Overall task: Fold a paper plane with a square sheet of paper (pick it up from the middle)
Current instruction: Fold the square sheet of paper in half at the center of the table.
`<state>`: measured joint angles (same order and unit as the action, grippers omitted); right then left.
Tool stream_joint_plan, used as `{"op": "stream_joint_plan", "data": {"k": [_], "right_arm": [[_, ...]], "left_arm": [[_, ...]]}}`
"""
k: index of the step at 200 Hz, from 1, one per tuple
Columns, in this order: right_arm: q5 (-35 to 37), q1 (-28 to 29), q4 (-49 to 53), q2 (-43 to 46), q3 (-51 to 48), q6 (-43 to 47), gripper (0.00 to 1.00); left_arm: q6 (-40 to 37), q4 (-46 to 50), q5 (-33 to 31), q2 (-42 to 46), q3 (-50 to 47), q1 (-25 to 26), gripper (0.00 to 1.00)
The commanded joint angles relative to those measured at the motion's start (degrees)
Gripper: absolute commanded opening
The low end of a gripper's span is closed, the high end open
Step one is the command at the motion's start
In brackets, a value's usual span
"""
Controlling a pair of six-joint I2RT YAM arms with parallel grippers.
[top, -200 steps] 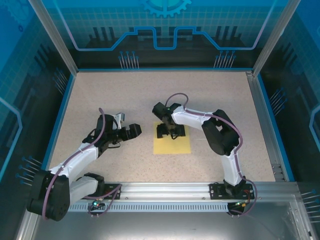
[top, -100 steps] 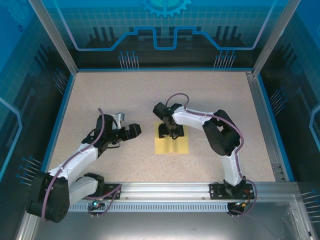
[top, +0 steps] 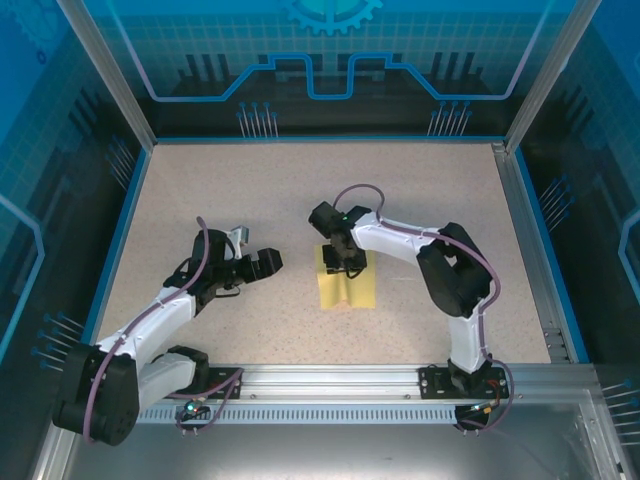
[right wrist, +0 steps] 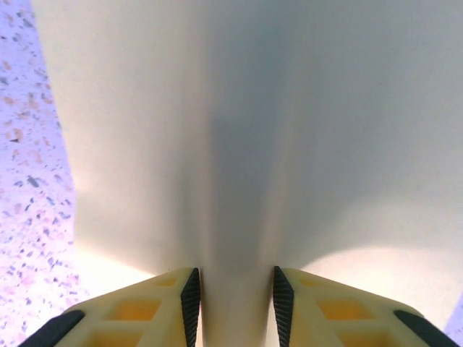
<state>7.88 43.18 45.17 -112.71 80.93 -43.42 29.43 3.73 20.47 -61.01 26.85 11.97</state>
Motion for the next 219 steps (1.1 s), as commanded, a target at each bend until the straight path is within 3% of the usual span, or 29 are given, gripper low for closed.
{"op": "stream_joint_plan", "data": {"k": [1,111,179,219], "right_arm": [[-1.59,-0.69,-1.04,3.58,-1.75,0.35,0.31],[-23.38,-4.0,-23.39,23.3,-13.68,-1.36,0.33],[-29.81,-11.86,-37.83,24.64,-33.41,-6.95,0.34],[-28.07,-14.87,-36.29,24.22,-37.5,-4.46,0.37]], "left_arm": [[-0.96,0.94,0.8,0.37,1.85,0.34,0.99],[1.11,0.56,1.59,0.39,2.5,0.36,0.99],[2.41,0.7,3.09,0.5,2.78,0.85,0.99],[3.57,-0.46,3.04,0.33,3.02,1.87,0.99]]}}
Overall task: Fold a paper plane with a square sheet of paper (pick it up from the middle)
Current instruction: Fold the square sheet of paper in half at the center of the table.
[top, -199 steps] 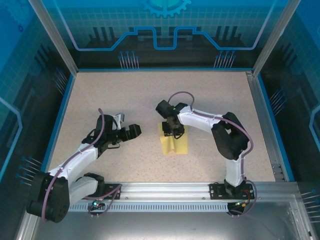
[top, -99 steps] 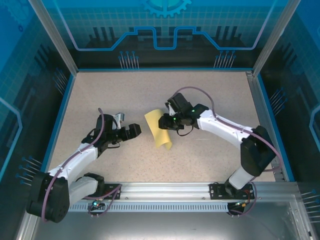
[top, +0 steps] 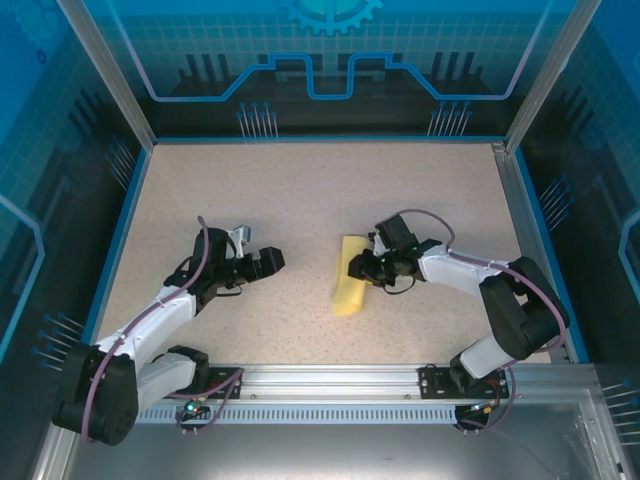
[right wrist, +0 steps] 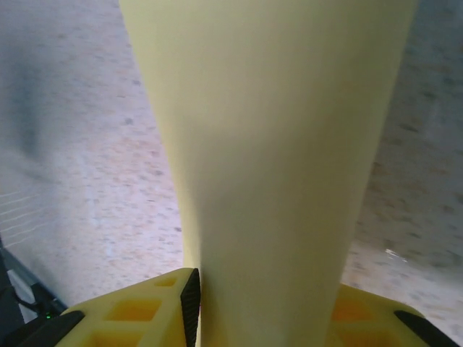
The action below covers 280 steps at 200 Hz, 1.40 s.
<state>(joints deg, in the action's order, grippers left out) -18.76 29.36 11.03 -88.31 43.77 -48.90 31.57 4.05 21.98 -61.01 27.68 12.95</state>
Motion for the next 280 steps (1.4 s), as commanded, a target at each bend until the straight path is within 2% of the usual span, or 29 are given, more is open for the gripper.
{"op": "stream_joint_plan", "data": {"k": [1,118,167,211,230,263,280], "right_arm": [[-1.39,-1.06,-2.06,-0.14,-0.35,1.15,0.37],[1.36,-1.78,0.28,-3.51,-0.09,6.44,0.48],[2.17,-1.76,1.73,-4.41,1.08,7.72,0.56],[0.71,-1.78,5.3,-4.59,2.81,12.42,0.64],[-0.32,-1.86,4.79,-4.12,2.79,13.04,0.64],[-2.82,-2.15,2.99,-2.84,2.05,12.44,0.64],[-3.99,-2.79,1.86,-2.53,1.42,12.01,0.64]], "left_arm": [[1.45,-0.84,1.56,0.26,2.2,0.96,0.99],[3.65,-1.73,-0.41,-5.25,6.01,9.35,0.98],[3.72,-2.4,-0.81,-7.28,6.7,11.01,0.98],[3.56,-3.31,-0.24,-11.01,8.05,12.73,0.97],[5.26,-6.34,1.25,-13.18,8.21,13.26,0.92],[10.05,-9.27,5.07,-20.63,11.3,15.39,0.66],[12.92,-12.64,7.02,-24.34,12.13,16.92,0.61]]}}
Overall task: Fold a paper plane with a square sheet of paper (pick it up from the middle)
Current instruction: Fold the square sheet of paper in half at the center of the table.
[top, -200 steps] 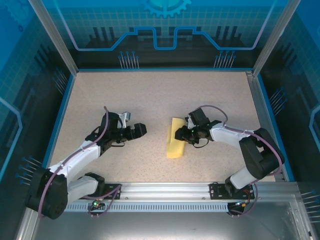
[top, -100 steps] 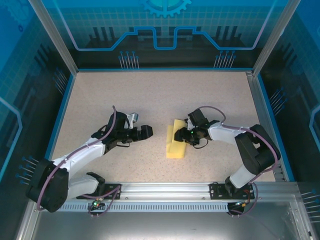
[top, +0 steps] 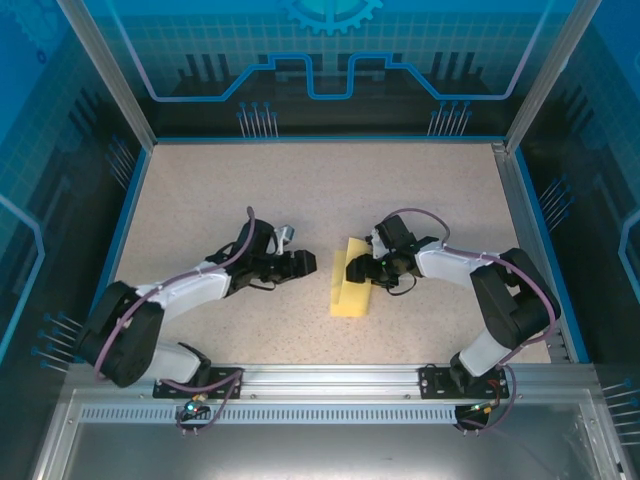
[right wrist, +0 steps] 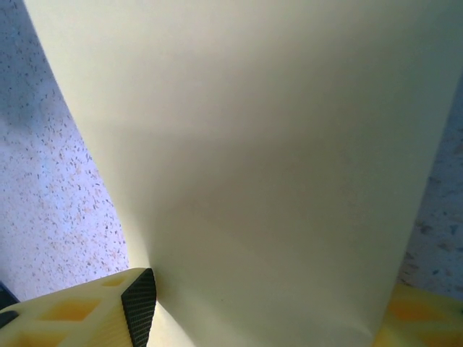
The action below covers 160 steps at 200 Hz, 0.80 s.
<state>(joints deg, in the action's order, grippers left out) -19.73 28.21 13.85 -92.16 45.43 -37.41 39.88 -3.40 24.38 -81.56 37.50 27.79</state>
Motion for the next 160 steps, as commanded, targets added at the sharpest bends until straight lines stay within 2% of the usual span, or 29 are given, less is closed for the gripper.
{"op": "stream_joint_plan", "data": {"k": [1,55,76,145,160], "right_arm": [[-3.03,-1.65,-0.99,1.3,-0.25,0.46,0.64],[-4.34,-2.52,-2.31,1.81,-1.39,0.06,0.64],[-4.7,-2.68,-2.83,1.8,-1.74,-0.08,0.64],[-5.99,-3.0,-4.77,2.86,-3.22,-1.13,0.64],[-6.26,-3.16,-4.95,2.95,-3.37,-1.31,0.64]], "left_arm": [[4.78,-5.51,4.75,-4.01,2.36,2.17,0.6],[9.76,-13.72,8.14,-11.94,3.68,7.44,0.57],[9.44,-13.62,8.91,-13.44,4.58,8.65,0.55],[9.17,-16.04,12.75,-16.36,5.26,9.91,0.39],[9.15,-16.72,12.98,-16.75,5.18,10.34,0.38]]}}
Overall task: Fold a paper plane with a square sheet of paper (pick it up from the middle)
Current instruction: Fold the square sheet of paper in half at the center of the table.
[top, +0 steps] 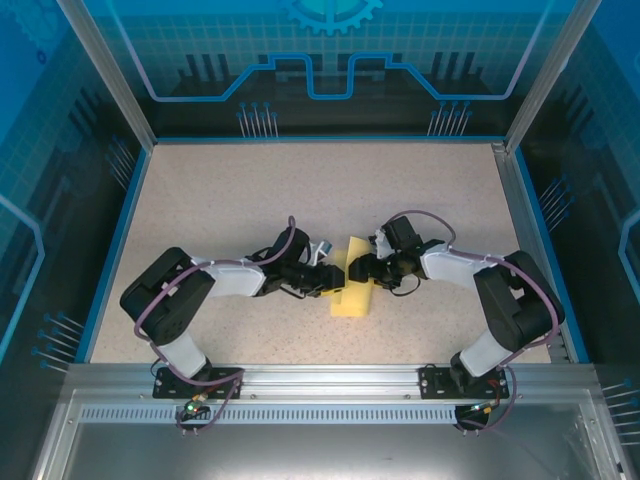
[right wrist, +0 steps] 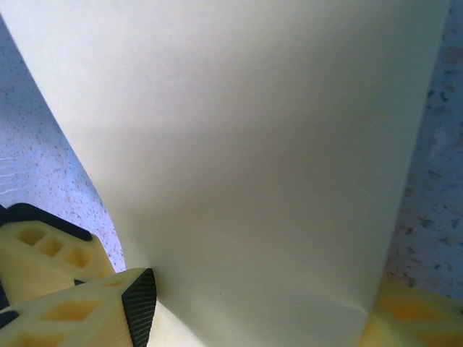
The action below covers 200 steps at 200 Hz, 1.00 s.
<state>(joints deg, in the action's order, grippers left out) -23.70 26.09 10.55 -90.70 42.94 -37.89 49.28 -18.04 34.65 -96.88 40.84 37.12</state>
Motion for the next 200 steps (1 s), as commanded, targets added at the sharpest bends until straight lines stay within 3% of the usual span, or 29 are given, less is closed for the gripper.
{"op": "stream_joint_plan", "data": {"k": [1,35,77,89,134,200], "right_arm": [[-2.3,-1.04,-1.66,1.49,-0.86,-0.85,0.64],[-2.84,-1.38,-2.36,1.56,-1.32,-1.31,0.64],[-2.62,-1.69,-1.99,2.79,-1.4,-1.66,0.64],[-1.84,-2.23,-1.3,4.01,-1.45,-1.92,0.65],[-0.84,-5.23,-1.2,8.06,-2.85,-3.32,0.73],[-2.02,-5.43,-2.26,3.4,-1.8,-3.55,0.65]], "left_arm": [[-0.29,-2.03,2.7,-1.49,1.81,1.06,0.39],[-0.68,-2.34,2.98,-2.67,2.05,1.59,0.37],[-1.35,-1.92,2.56,-2.19,1.71,1.79,0.08],[-1.52,-1.38,1.67,-1.61,1.09,1.81,0.04],[-0.48,-6.46,1.45,1.72,-4.12,1.81,0.02],[0.63,-10.7,1.37,6.14,-7.36,1.79,0.04]]}}
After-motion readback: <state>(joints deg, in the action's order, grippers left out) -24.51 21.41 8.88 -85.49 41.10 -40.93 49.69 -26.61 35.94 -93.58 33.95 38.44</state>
